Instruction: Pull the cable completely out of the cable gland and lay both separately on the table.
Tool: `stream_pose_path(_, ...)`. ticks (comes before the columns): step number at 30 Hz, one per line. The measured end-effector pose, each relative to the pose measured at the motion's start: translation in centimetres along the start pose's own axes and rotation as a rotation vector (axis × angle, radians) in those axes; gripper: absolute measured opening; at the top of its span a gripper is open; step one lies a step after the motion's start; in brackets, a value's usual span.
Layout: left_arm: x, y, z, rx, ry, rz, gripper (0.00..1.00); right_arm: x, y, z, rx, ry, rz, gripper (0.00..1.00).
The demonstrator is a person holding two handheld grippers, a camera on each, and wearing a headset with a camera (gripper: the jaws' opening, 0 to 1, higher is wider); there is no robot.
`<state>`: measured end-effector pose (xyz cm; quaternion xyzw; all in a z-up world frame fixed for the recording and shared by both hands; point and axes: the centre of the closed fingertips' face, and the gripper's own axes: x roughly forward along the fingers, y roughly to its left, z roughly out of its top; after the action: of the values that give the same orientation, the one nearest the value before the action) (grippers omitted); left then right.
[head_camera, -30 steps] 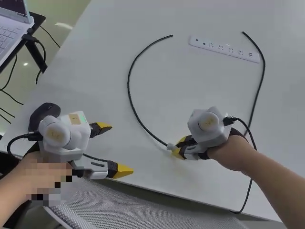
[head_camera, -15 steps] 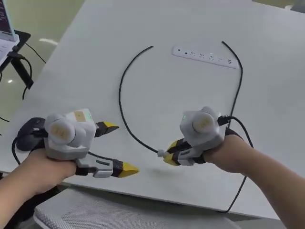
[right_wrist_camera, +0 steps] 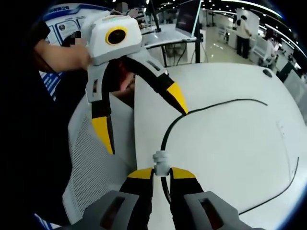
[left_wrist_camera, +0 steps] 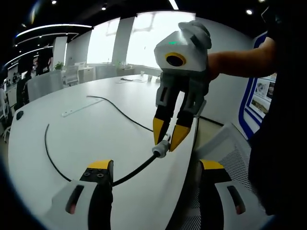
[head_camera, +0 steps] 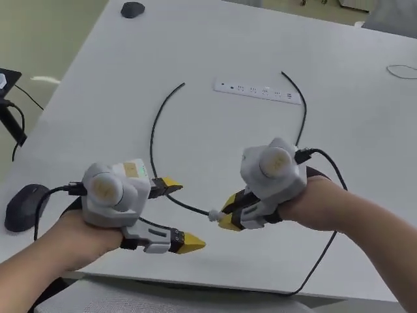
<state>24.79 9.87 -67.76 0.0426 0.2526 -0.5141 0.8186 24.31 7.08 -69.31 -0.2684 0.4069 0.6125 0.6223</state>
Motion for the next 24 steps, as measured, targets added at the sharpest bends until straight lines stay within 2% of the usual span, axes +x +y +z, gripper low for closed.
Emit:
stream_pose_path(6, 0.5, -0.1, 1.0, -0.022, -0.032, -0.029, 0.66, -0.9, 0.7, 0.7, -0.045, 0.019, 0.014, 0.07)
stream_pose_path(11, 0.8, -0.3, 1.7, -0.030, -0.055, -0.051, 0.63, -2.1, 0.8, 1.6, -0.079, 0.013, 0.015, 0.07)
stream_pose_path(16, 0.8, -0.4, 2.8, -0.050, -0.098, -0.074, 0.57, -2.9, 0.8, 1.8, -0.118, 0.035, 0.009, 0.07)
stream_pose_path(24, 1.0, -0.7, 3.2, -0.073, -0.115, -0.098, 0.50, -3.3, 1.0, 2.1, -0.145, 0.041, 0.017, 0.07)
